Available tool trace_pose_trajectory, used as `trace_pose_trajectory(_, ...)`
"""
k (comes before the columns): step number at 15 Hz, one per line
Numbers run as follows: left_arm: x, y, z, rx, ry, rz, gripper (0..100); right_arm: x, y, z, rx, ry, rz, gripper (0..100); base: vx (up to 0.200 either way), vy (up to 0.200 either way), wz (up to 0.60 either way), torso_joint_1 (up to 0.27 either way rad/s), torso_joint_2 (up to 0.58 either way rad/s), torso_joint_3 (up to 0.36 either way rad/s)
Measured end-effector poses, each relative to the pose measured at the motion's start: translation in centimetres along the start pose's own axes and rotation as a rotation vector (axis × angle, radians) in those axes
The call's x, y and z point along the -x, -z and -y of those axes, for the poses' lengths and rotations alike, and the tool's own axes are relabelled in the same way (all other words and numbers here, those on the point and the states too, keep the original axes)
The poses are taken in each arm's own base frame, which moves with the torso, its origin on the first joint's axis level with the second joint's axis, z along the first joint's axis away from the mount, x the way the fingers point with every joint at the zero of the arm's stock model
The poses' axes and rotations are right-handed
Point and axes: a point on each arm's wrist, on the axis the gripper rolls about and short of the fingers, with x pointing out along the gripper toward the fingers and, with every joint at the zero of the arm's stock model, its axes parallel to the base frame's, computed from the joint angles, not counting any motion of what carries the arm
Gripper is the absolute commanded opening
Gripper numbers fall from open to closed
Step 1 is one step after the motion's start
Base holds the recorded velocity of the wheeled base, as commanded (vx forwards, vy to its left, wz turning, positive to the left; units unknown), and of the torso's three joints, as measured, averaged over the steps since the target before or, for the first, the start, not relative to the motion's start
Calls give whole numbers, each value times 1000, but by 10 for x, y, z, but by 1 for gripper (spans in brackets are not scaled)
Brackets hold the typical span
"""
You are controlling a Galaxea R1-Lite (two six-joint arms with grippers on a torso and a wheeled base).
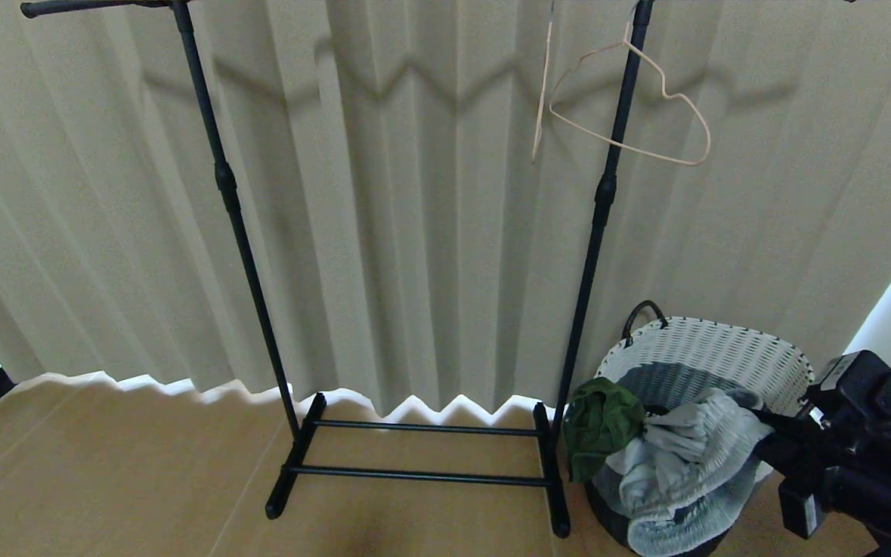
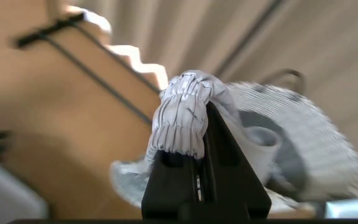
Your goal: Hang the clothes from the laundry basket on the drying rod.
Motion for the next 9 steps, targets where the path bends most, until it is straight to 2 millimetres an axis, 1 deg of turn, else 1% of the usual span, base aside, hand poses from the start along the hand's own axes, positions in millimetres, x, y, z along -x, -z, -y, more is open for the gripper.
trace_pose_trajectory(2,0,-4,1,4,77,45,100,9,-18,-6,-46,-82,23,0,0,0,0,0,0,0)
trace_pose_trajectory(3,2,-11,2,6,135,77,100,15,-27,-9,-89,-149,42,0,0,0,0,0,0,0)
trace_pose_trajectory(4,4,-22,2,7,179,114,100,21,-36,-11,-125,-210,60,0,0,0,0,0,0,0)
trace_pose_trajectory(6,3,-42,1,14,215,120,100,27,-47,-12,-145,-266,105,0,0,0,0,0,0,0)
trace_pose_trajectory(8,-7,-65,-4,32,240,91,100,26,-54,-11,-159,-279,122,0,0,0,0,0,0,0)
trace_pose_trajectory(9,-16,-79,-7,51,256,73,100,25,-58,-10,-185,-283,131,0,0,0,0,0,0,0)
